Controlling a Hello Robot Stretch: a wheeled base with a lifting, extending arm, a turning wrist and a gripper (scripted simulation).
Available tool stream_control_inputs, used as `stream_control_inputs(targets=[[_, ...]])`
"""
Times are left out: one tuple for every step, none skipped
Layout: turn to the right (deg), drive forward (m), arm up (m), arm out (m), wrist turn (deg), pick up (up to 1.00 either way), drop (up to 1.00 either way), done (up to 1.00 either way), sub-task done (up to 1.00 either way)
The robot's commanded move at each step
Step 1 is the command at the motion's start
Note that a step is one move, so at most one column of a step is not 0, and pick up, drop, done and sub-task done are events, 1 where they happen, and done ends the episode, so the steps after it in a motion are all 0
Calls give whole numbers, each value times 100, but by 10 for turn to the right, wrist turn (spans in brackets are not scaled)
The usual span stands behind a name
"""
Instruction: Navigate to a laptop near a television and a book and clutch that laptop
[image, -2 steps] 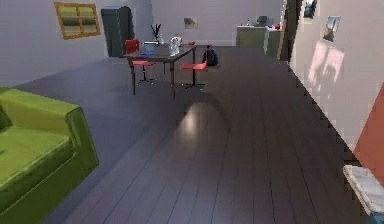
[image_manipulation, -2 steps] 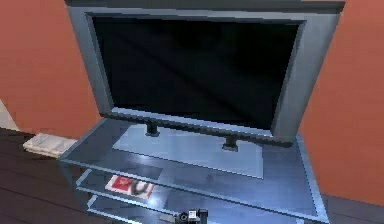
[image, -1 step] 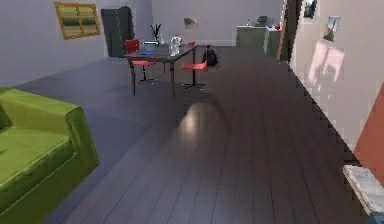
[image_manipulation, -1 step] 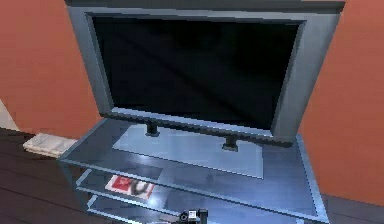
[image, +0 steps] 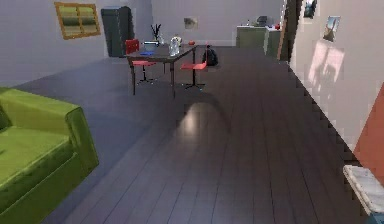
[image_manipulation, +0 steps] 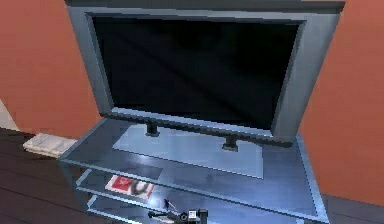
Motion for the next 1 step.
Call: stream_control_inputs(targets=[[0,0,0,0,450,0,0,0,0]])
